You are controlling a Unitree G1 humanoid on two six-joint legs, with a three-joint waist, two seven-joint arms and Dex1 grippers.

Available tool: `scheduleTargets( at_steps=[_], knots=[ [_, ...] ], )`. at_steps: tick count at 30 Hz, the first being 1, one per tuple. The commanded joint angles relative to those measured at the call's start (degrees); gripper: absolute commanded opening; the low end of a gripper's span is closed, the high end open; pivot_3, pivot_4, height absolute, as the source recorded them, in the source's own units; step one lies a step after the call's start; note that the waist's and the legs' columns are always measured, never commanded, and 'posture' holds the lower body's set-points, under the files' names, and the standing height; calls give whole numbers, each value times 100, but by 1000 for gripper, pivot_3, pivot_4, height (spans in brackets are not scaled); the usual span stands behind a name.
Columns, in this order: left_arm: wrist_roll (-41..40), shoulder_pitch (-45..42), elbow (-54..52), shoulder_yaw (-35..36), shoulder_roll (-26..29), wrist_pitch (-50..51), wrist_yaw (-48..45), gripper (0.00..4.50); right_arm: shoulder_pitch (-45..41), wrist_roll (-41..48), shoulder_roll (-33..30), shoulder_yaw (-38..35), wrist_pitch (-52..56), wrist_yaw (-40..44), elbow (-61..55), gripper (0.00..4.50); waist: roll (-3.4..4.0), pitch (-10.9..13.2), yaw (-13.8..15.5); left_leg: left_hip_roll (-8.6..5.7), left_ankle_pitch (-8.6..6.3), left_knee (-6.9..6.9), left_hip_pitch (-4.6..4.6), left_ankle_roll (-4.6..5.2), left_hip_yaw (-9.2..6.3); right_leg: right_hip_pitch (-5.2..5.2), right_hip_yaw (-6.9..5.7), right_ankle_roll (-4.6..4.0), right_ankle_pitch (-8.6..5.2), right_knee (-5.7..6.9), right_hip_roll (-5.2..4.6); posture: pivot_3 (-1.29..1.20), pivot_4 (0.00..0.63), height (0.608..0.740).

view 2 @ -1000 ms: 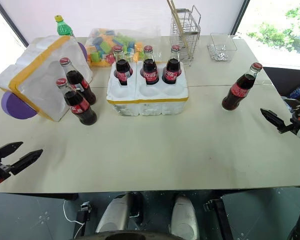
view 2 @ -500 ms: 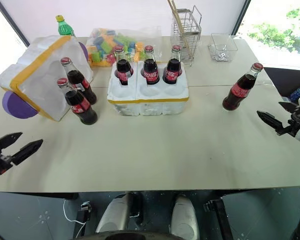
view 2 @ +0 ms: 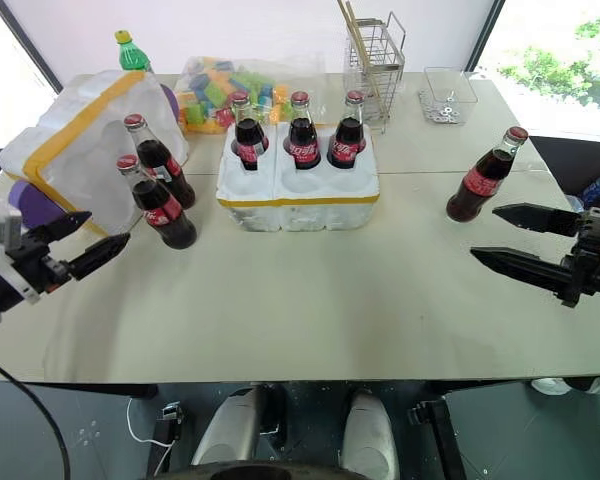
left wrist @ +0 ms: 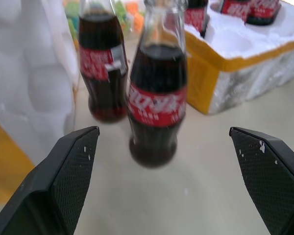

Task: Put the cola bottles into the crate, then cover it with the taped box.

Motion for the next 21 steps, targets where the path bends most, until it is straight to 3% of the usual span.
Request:
scheduleTargets(
  at_steps=[1,10,21],
  knots=[
    [306,-463,307,-386,-109,-351,103,4449,-480,805,-24,65,171,-423,-652,4500,-1,0,0,0,0,0,-1,0,0,-2,0,-1,1,1,0,0,150,736],
    [918,-1155,959,-1143,-533,-814,278,4449,-1211,1465,162,944,139,-1173,-1111,4500,-9,1,8,-3,10,2,-6,15,-1,-1,0,21,15,1,-1,0,150,736],
    [1302,-1858,1642,-1649,-1083,-1094,404,4449,-1739,1224,254,1737,-159,-1371,-1058,4500,-15,-1,3,-5,12,7,-5,18,-1,1,-1,25,17,9,0,0,150,736]
  ],
)
